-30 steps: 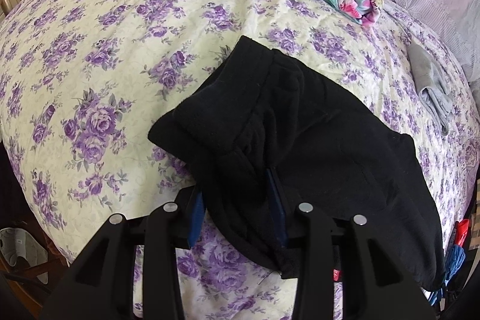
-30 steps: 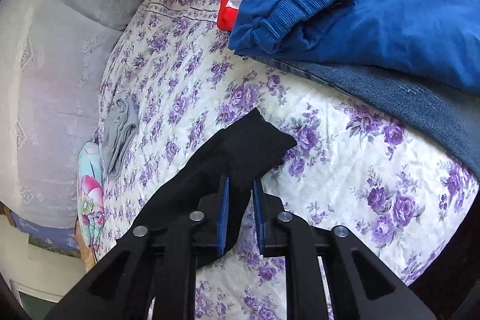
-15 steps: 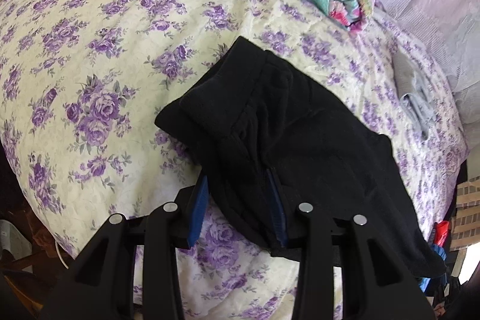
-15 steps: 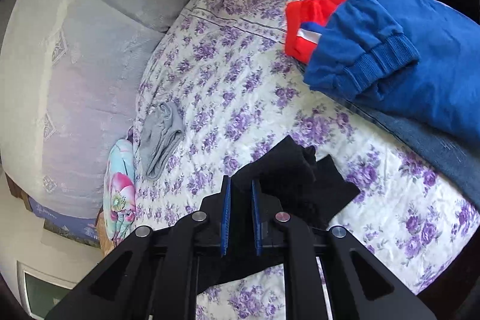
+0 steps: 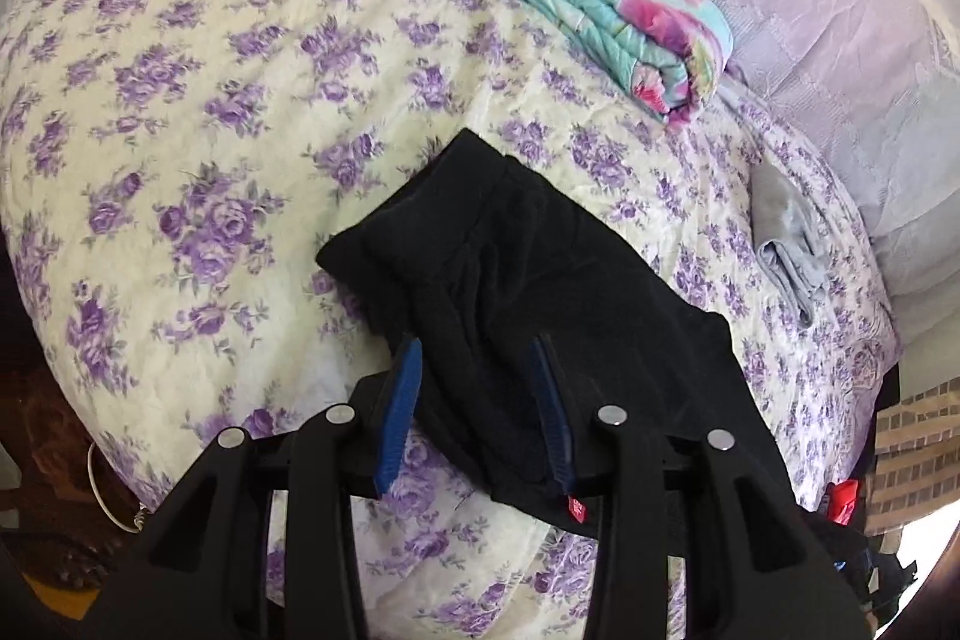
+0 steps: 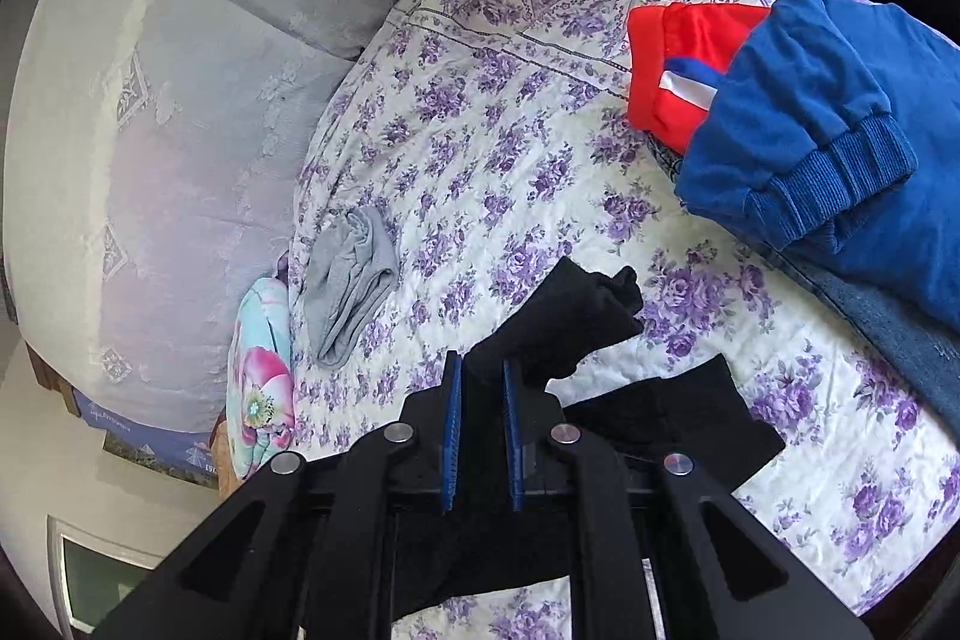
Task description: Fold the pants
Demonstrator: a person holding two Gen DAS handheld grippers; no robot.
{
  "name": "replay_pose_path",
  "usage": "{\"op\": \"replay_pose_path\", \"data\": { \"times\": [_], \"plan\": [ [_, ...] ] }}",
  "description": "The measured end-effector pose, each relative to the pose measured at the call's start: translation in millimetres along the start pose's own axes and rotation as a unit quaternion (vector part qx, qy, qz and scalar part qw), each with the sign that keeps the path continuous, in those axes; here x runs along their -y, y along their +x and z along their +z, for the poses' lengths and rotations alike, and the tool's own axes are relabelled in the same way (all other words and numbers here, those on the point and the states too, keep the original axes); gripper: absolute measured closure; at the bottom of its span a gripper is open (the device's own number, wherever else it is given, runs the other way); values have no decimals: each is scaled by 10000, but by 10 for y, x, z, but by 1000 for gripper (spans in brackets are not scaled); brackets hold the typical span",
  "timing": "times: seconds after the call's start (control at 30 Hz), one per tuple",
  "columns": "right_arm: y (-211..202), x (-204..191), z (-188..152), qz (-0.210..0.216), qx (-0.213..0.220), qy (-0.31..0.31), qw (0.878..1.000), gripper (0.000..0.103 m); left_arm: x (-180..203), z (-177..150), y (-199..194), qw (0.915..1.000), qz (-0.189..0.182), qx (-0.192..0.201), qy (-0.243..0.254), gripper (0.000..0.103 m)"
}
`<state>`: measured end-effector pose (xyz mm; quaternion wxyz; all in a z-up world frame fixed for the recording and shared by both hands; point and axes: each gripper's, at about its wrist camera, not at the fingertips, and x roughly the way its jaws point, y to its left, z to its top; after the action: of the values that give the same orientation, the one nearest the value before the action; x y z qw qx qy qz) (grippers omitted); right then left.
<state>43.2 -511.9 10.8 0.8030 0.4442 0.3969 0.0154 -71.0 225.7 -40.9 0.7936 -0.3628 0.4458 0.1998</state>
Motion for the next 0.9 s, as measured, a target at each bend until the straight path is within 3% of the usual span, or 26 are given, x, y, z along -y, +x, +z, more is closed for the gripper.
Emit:
{"op": "replay_pose_path", "data": {
  "times": [0.1,0.23,0.3,0.37,0.4,0.43,0.63,0.8,0.9],
  "plan": [
    [-6,45,-11,15,-14,90,10000,90,-62,94,197,9993,-105,-198,-293,68],
    [-21,79,-15,8,-22,156,9999,90,-104,160,469,9979,129,-531,-351,69],
    [-28,98,-14,11,2,228,9997,90,-171,160,508,9963,66,-590,-627,77],
    [-23,96,-7,23,24,274,9996,90,-198,203,436,9955,-167,-513,-783,95],
    [-8,82,6,22,20,268,9996,90,-198,242,385,9943,-447,-442,-857,98],
    [14,72,28,14,8,246,9997,90,-181,312,322,9920,-711,-365,-979,98],
    [254,-43,296,126,-13,270,9996,90,282,842,110,9914,-1059,146,-757,99],
    [872,-348,870,191,98,31,9998,90,978,1560,358,9940,-911,522,-319,99],
    [1403,-518,1222,-32,256,-264,9993,90,1256,1949,716,9938,-648,805,-423,99]
  ]
}}
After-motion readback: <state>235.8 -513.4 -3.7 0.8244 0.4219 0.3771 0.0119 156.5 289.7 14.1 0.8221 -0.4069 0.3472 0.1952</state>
